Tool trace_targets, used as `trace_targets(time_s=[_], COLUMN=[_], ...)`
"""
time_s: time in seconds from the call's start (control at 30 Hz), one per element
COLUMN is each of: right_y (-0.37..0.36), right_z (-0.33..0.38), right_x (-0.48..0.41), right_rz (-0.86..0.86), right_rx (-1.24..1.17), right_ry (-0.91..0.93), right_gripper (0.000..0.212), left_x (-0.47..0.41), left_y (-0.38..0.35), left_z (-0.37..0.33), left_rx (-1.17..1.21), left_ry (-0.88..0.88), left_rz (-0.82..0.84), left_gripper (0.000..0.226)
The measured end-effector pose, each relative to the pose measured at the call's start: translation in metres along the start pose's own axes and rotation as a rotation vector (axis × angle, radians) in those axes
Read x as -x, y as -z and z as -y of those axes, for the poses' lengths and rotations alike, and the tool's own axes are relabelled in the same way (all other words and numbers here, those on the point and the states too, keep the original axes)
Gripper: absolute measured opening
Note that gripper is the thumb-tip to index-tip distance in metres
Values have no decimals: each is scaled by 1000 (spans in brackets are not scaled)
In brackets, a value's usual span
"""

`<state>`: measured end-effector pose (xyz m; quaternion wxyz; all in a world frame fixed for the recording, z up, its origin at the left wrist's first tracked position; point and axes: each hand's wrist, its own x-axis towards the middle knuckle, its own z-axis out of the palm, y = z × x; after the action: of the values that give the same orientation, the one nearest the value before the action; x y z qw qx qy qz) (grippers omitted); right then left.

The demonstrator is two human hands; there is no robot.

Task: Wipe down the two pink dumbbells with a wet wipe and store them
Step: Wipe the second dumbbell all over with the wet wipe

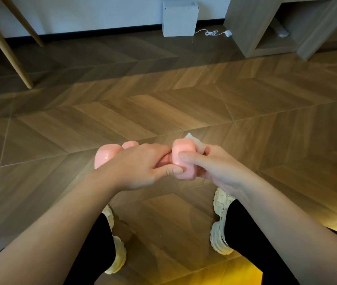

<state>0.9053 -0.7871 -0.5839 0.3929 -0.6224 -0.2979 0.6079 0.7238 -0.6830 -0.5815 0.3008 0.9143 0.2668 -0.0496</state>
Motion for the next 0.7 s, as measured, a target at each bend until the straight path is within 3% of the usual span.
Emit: trace_targets(time_s=[0.1,0.17,0.23,0.27,0.33,0.4,0.47,0.53,0.57,0.63,0.7], right_y=[-6,-9,-7,-7,-6,-7,-10,-15,-19,-27,-35], right_z=[-6,-10,-11,-9,-2,5,10,12,12,13,15], right_x=[-7,-8,-7,-6,-5,-5,-4,-1,0,1,0], right_rz=[-84,-157,-209,-227,-259,-271,-212,-92,-30,50,51], right_rx=[-229,-330,-392,-423,-487,-561,-623,-653,-653,-590,-357], right_ry=[-178,-268,-270,-253,-198,-147,-100,-50,-30,4,72], right_gripper=[59,49,34,33,50,59,46,27,27,41,55], left_x=[1,4,10,13,17,14,5,-5,-10,-13,-14], left_y=[-5,-7,-8,-9,-15,-17,-11,1,7,17,25], left_z=[-1,0,-1,-1,-7,-15,-20,-24,-25,-25,-23], left_rx=[17,0,53,101,257,531,1006,1547,1775,2109,2248], left_ry=[81,33,-66,-60,103,326,482,477,416,353,368], left_rz=[-34,-244,-508,-563,-459,-346,-393,-527,-624,-796,-894], left_gripper=[66,59,34,28,40,45,42,31,23,22,27])
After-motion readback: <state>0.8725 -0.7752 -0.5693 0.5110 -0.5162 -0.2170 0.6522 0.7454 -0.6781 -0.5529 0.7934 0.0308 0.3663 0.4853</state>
